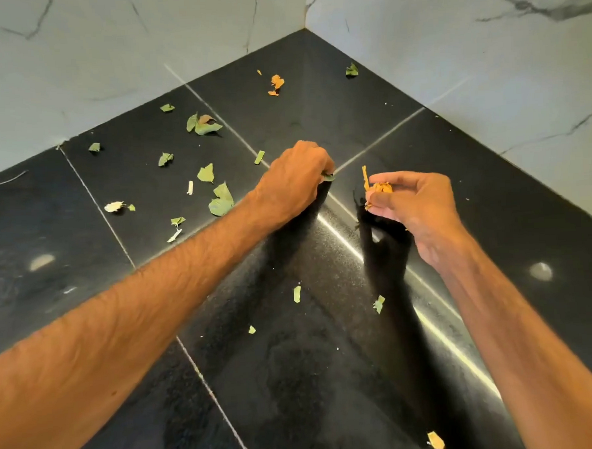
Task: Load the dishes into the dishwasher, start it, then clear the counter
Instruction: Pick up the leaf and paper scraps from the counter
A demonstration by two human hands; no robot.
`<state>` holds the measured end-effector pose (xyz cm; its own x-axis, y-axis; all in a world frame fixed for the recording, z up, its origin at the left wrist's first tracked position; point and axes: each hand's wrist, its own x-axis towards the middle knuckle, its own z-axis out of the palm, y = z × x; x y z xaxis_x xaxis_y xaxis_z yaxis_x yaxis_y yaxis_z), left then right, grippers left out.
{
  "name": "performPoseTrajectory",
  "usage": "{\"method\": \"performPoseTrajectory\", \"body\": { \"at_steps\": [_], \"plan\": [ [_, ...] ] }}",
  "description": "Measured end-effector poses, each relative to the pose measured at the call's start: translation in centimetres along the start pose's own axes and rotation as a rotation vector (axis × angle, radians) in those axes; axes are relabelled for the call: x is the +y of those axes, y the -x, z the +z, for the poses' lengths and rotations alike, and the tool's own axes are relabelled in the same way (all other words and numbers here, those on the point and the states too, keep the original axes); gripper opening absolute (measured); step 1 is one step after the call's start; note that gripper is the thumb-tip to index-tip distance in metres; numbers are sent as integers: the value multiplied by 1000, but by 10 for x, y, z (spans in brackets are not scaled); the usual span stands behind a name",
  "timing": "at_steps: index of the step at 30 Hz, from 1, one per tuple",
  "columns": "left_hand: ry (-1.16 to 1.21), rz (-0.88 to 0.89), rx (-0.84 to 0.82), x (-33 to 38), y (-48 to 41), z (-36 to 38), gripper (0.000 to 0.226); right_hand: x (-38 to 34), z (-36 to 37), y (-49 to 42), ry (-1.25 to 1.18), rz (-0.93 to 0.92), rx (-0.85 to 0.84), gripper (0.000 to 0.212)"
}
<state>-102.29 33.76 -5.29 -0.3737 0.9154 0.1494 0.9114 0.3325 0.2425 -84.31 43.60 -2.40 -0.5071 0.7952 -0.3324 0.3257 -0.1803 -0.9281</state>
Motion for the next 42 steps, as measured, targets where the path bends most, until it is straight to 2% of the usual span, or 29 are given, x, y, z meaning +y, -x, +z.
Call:
{"method": "performPoseTrajectory", "body": {
  "at_steps": [3, 6, 9, 11, 14, 16, 19, 22, 25, 27, 31, 33, 35, 37, 39, 40, 42],
  "plan": [
    [138, -85, 16, -1, 6, -6, 24, -8, 7, 9, -230, 154, -91, 26],
    [438, -221, 33, -6, 24, -20, 16, -14, 15, 9, -519, 357, -195, 30],
    [1136, -448, 33, -17, 54, -43, 21, -18, 26, 8, -694, 507, -323, 37],
    [1497, -535, 27, -30, 74, -57, 27, -19, 37, 8, -755, 556, -369, 39],
    [1759, -635, 58, -50, 101, -77, 27, -22, 59, 13, -782, 574, -374, 36],
    [1891, -726, 86, -63, 119, -87, 22, -25, 75, 17, -689, 529, -350, 40],
    [1908, -819, 76, -82, 145, -94, 22, -35, 100, 26, -503, 441, -348, 41],
    [1805, -898, 97, -94, 165, -98, 23, -45, 123, 35, -300, 370, -426, 27],
    [1740, -953, 128, -99, 178, -105, 20, -45, 142, 38, -90, 323, -533, 44],
    [1714, -971, 136, -103, 182, -108, 25, -42, 154, 40, 2, 267, -548, 43],
    [1726, -910, 76, -114, 192, -113, 29, -36, 167, 46, 163, 93, -490, 26],
    [1704, -881, 82, -118, 197, -116, 21, -30, 170, 46, 276, -20, -448, 30],
    [1638, -899, 130, -122, 201, -116, 15, -23, 174, 43, 513, -235, -348, 31],
    [1557, -940, 181, -128, 204, -115, 25, -17, 178, 42, 796, -459, -245, 23],
    [1502, -973, 197, -133, 207, -114, 24, -10, 182, 47, 997, -534, -199, 32],
    [1481, -985, 194, -136, 209, -114, 21, -5, 184, 50, 1053, -546, -197, 39],
    [1434, -1001, 193, -138, 209, -115, 24, 0, 189, 55, 1100, -582, -191, 40]
  ]
}}
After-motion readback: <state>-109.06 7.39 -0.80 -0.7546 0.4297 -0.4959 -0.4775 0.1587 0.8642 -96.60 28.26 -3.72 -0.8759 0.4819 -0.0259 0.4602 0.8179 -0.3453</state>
